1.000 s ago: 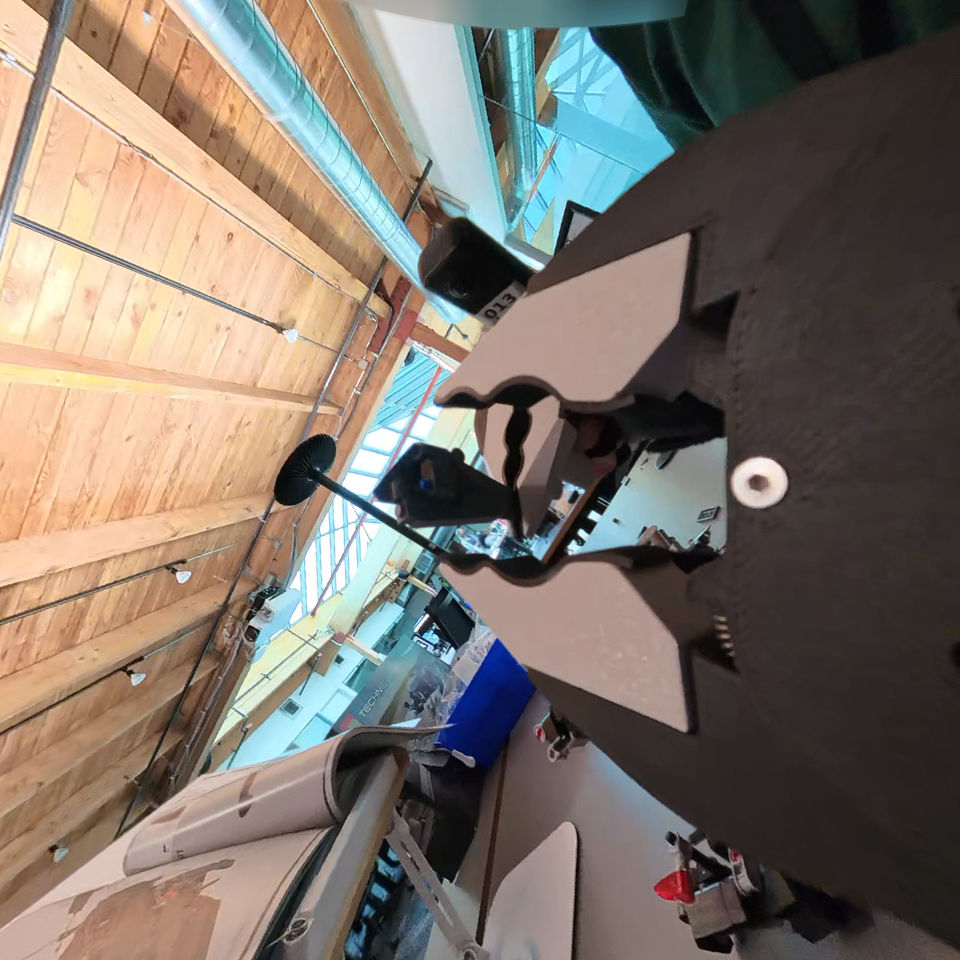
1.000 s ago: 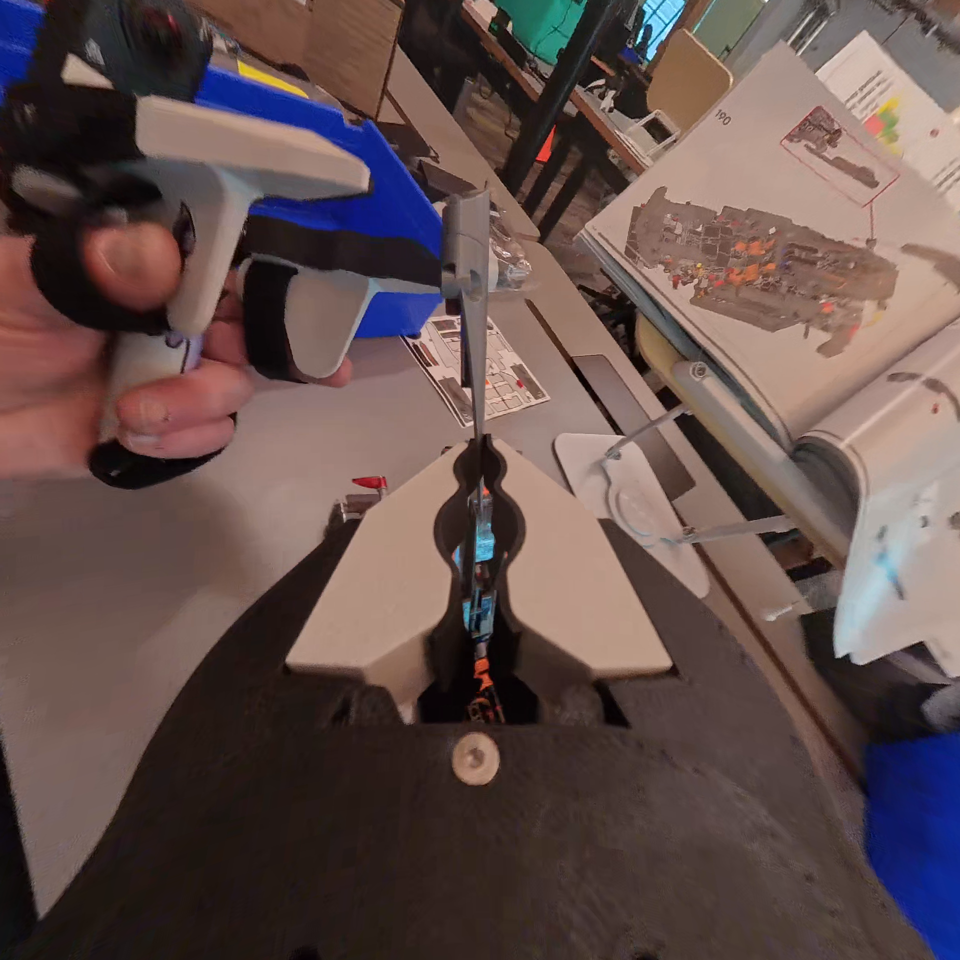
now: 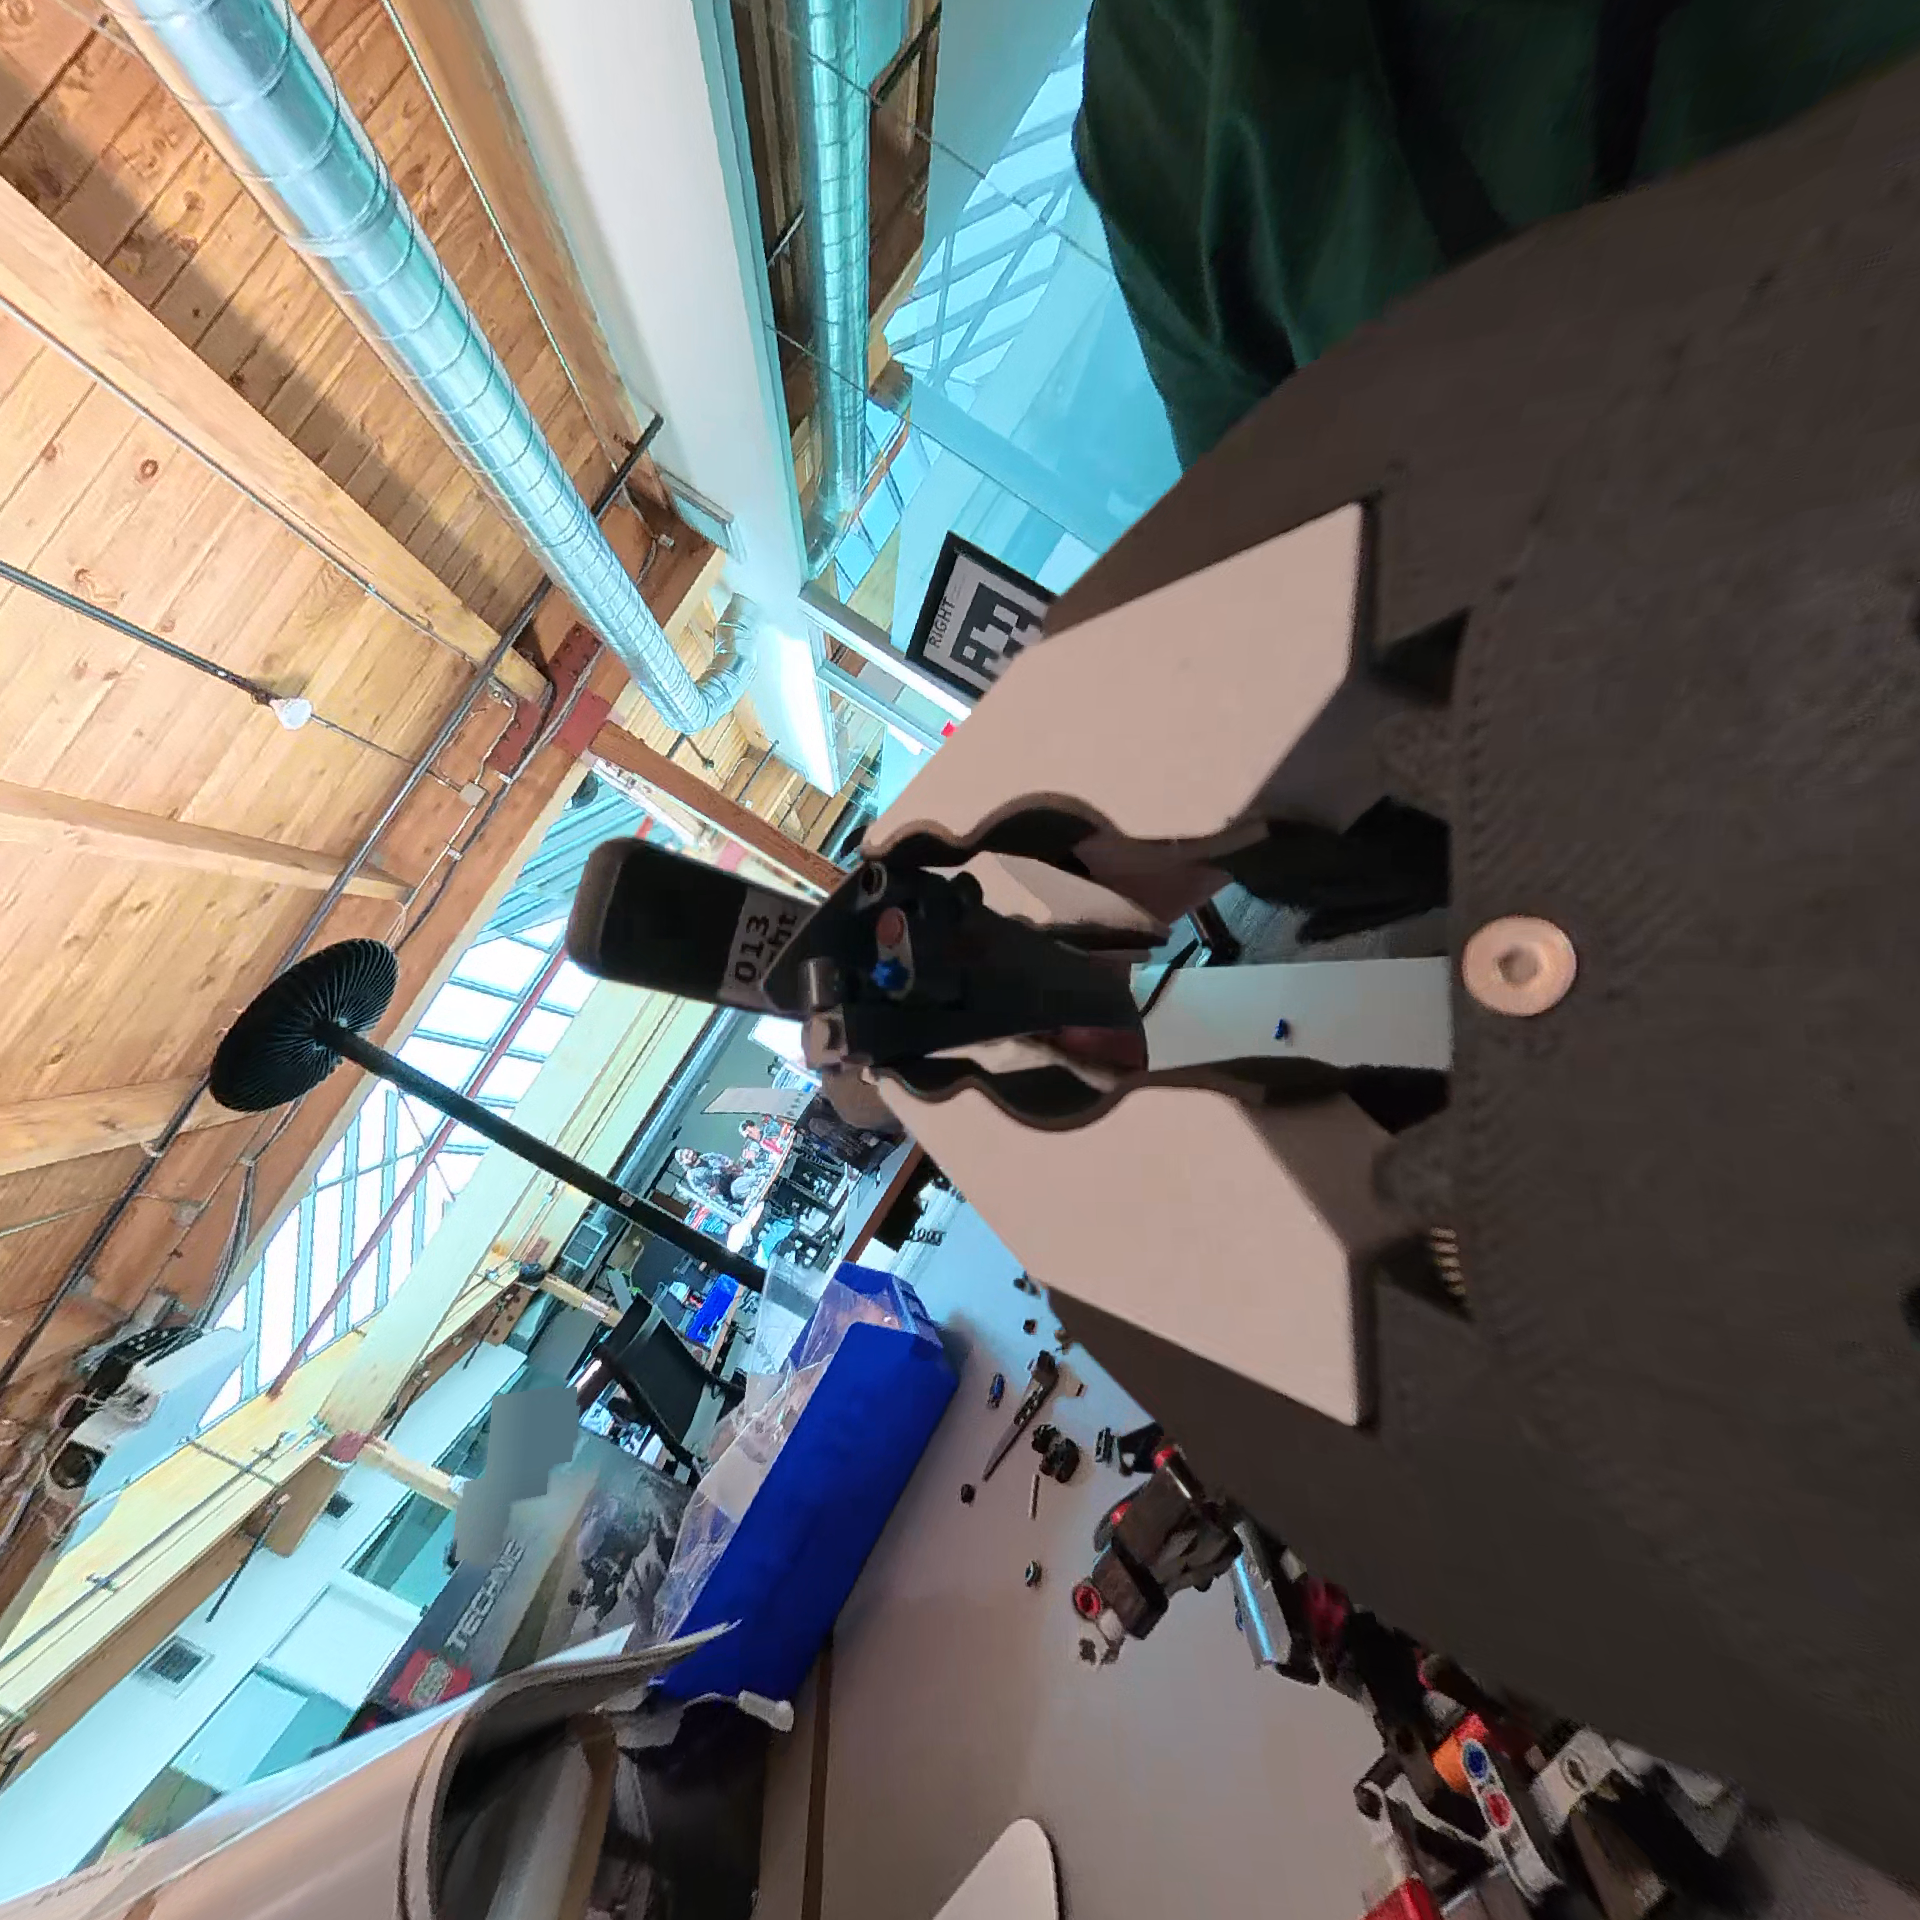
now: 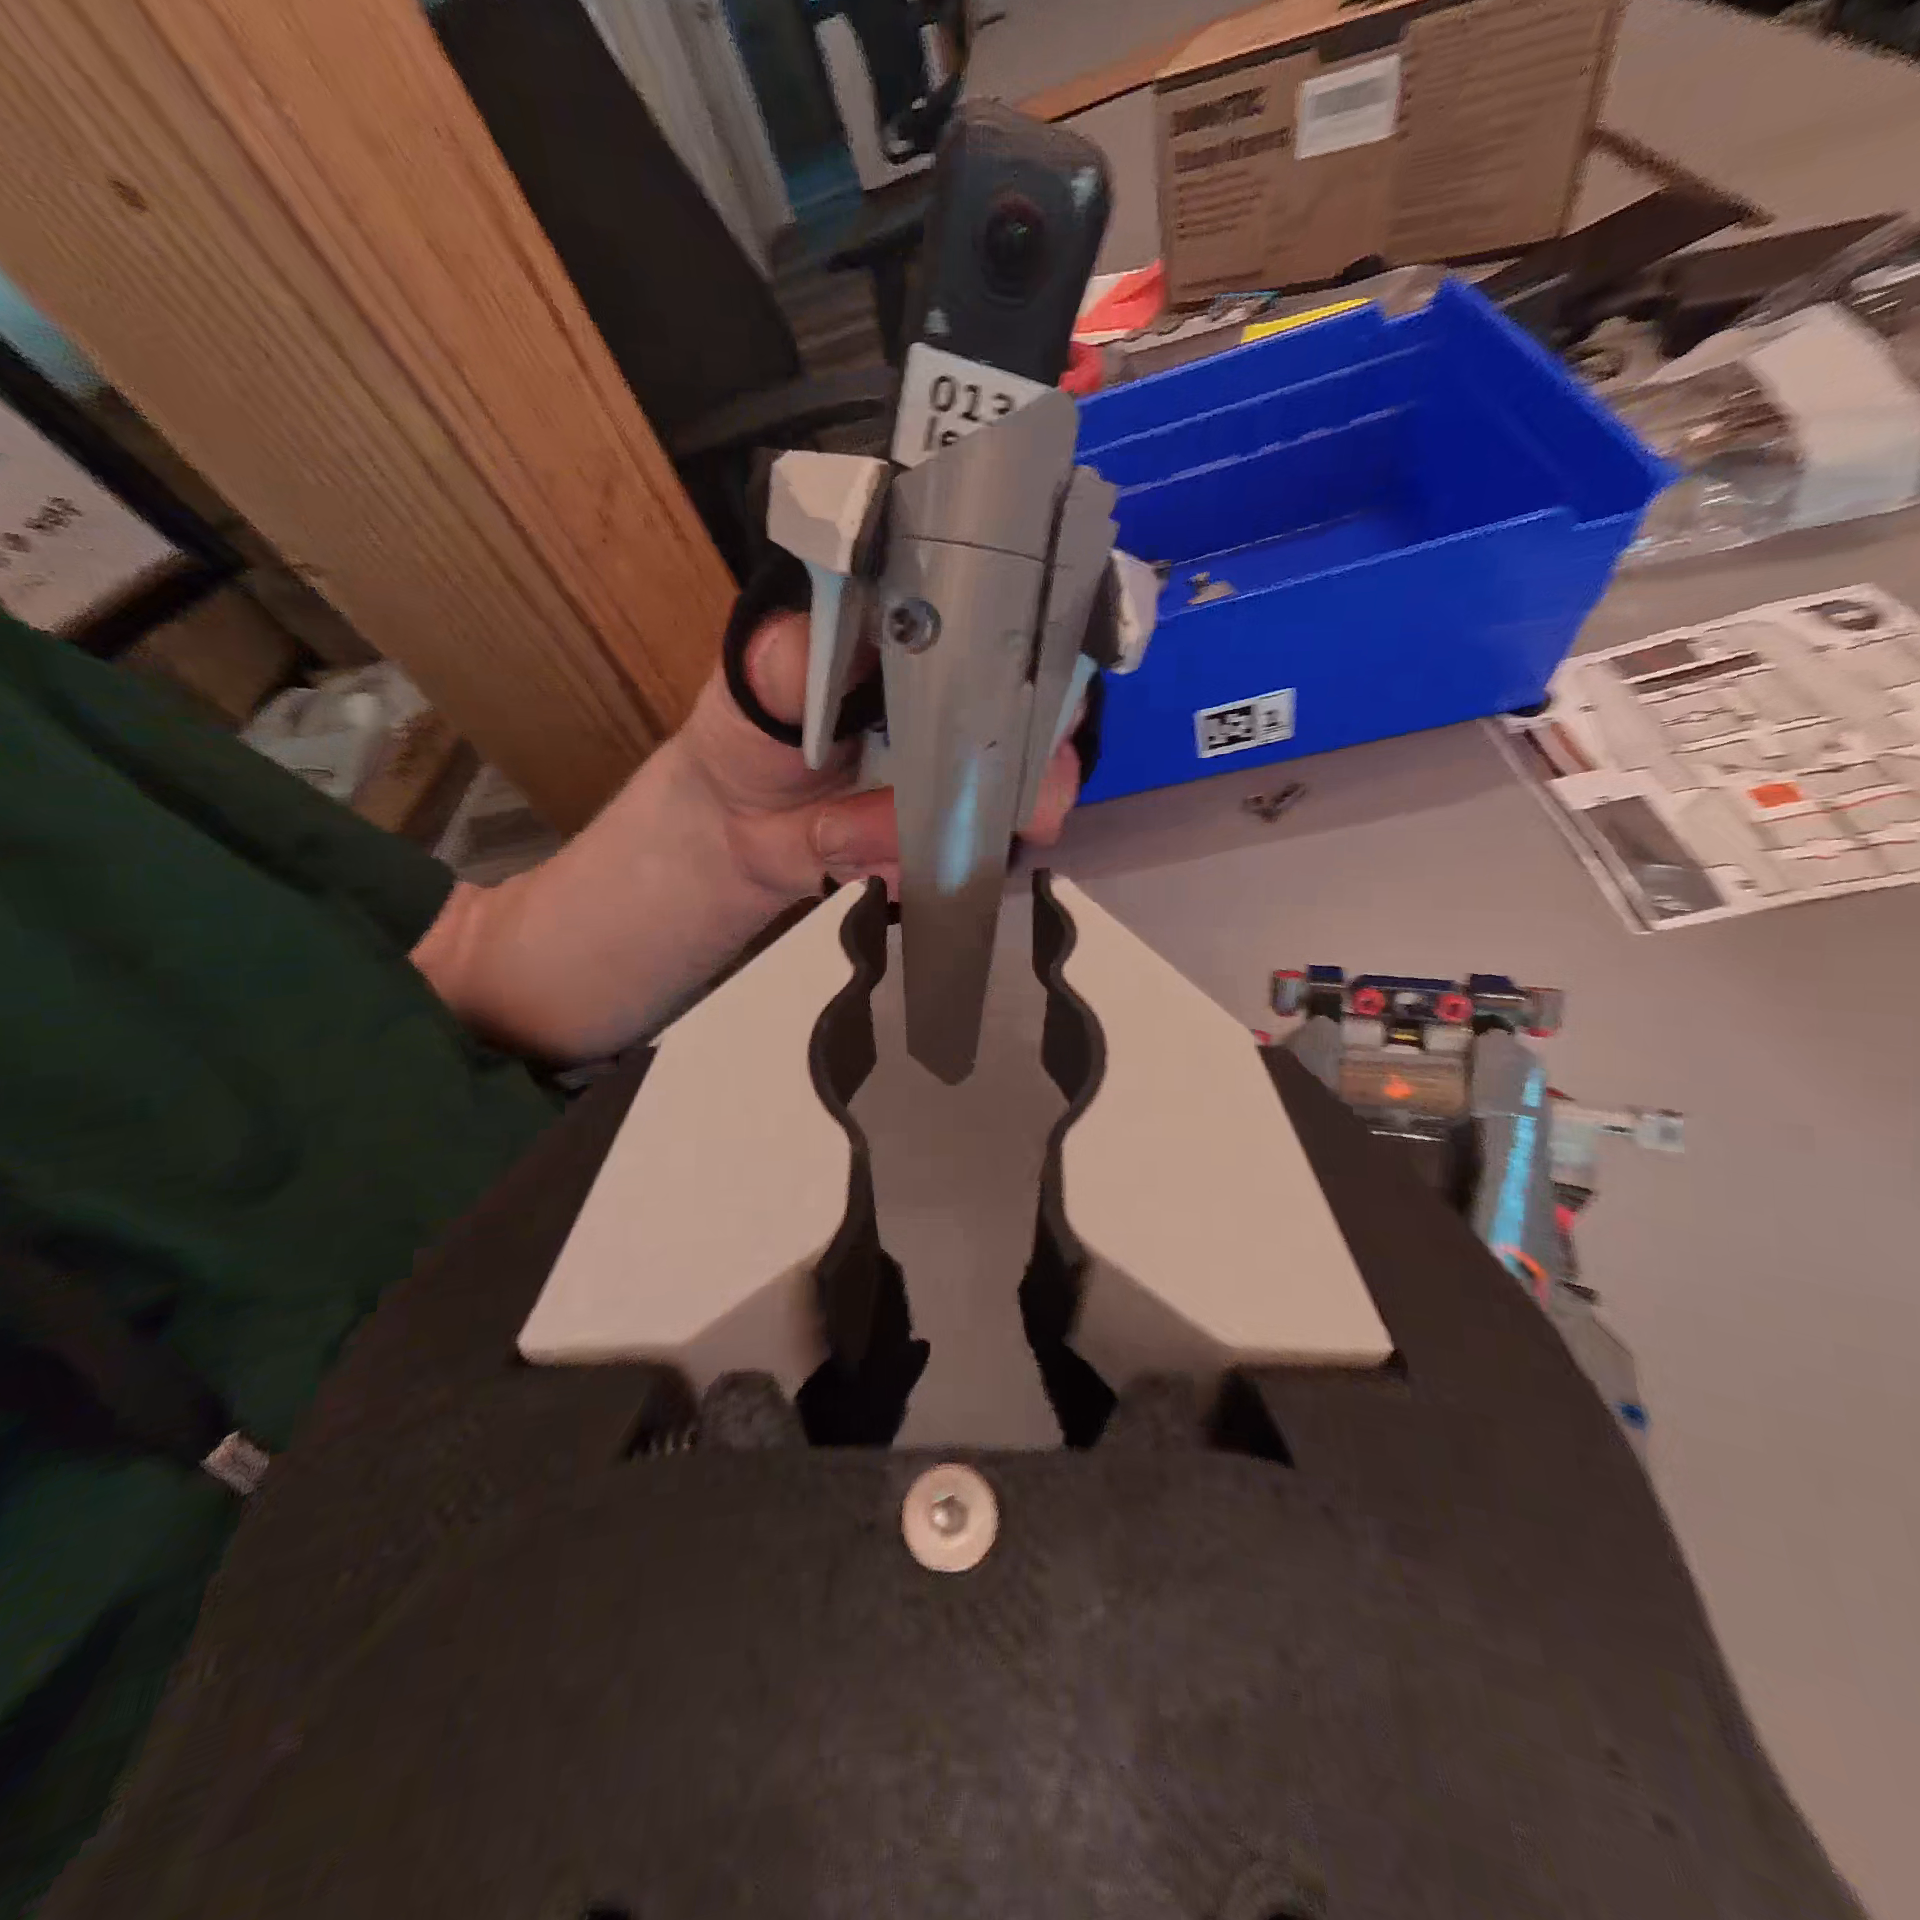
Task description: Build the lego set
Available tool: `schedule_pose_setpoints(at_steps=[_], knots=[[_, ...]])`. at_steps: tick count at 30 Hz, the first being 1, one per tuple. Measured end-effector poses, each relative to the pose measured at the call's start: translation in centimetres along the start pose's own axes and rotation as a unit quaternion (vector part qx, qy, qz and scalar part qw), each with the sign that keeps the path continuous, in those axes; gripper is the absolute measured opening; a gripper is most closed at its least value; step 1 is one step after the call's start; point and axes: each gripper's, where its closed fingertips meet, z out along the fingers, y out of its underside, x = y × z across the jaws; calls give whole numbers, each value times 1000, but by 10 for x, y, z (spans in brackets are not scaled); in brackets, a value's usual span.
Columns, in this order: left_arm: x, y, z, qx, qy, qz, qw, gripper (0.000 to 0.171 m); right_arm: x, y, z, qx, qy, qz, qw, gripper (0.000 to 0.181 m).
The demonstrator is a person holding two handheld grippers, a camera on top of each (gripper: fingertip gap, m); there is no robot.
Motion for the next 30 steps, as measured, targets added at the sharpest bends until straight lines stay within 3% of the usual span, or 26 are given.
schedule_pose_setpoints(at_steps=[2, 10, 13, 16, 22, 30], knots=[[-2, 0, 1, -1, 9, -18, 1000, 35, -3, 0, 3, 7, -32, 22, 999, 17], [-1, -11, 3, -4, -10, -19, 1000, 36, -9, -15, -1, 84, -112, 106, 984, 16], [-2, -24, 1, 16, -20, -15, 1000, 49, -12, -25, -4, 121, -135, 120, 976, 16], [-2, -40, -16, 53, -24, -7, 998, 50, -16, -33, -6, 143, -153, 129, 969, 16], [-9, -39, -47, 58, -58, 7, 997, 45, -19, -39, -6, 153, -162, 142, 965, 16], [-19, -31, -54, 54, -66, 2, 996, 39, -15, -38, -5, 152, -144, 146, 967, 16]])
